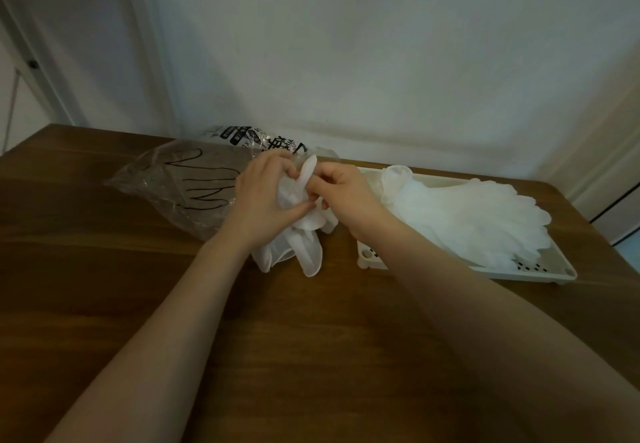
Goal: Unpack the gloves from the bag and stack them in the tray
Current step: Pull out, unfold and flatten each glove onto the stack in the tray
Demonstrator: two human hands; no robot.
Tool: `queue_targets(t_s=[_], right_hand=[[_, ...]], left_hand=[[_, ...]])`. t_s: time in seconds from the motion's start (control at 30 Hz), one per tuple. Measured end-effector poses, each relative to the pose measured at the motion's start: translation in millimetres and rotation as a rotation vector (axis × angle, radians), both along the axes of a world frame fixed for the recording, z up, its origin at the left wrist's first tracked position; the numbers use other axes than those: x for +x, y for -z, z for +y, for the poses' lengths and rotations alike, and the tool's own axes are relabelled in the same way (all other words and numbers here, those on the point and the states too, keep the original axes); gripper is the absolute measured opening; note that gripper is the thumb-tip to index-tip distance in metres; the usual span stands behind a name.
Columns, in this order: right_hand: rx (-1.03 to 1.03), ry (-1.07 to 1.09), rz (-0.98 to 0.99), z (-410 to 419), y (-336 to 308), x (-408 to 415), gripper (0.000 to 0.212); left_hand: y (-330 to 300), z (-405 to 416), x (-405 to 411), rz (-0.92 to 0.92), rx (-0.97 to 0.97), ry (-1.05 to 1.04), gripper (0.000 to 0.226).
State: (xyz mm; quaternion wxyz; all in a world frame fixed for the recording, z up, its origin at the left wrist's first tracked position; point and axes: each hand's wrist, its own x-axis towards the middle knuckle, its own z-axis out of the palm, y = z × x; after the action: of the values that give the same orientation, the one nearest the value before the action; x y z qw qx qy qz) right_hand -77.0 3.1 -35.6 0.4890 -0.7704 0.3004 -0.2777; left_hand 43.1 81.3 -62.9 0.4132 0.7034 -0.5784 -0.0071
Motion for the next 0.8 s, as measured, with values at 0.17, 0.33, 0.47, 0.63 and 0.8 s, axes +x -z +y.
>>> queue_targets(t_s=[0.17, 0.33, 0.47, 0.63, 0.8], right_hand=[[-0.093, 0.114, -0.062, -3, -16, 7, 0.021], [-0.112, 0.358, -0.083, -19, -30, 0, 0.022], [0.024, 0.453, 0.031, -30, -20, -11, 0.028], [0.522, 0.361, -0.033, -22, -13, -12, 0.025], [0.719, 0.229, -0.236, -12, -18, -5, 0.028]], left_hand=[[4, -2, 7, -0.125, 0.092, -0.081, 0.05], [6, 0, 14, -0.18, 0.287, -0.139, 0.035], [2, -1, 19, -0.159, 0.289, -0.162, 0.034], [-12, 4, 9, 0.121, -0.182, -0.291, 0.034], [-19, 7, -10, -0.329, -0.253, 0.059, 0.035]])
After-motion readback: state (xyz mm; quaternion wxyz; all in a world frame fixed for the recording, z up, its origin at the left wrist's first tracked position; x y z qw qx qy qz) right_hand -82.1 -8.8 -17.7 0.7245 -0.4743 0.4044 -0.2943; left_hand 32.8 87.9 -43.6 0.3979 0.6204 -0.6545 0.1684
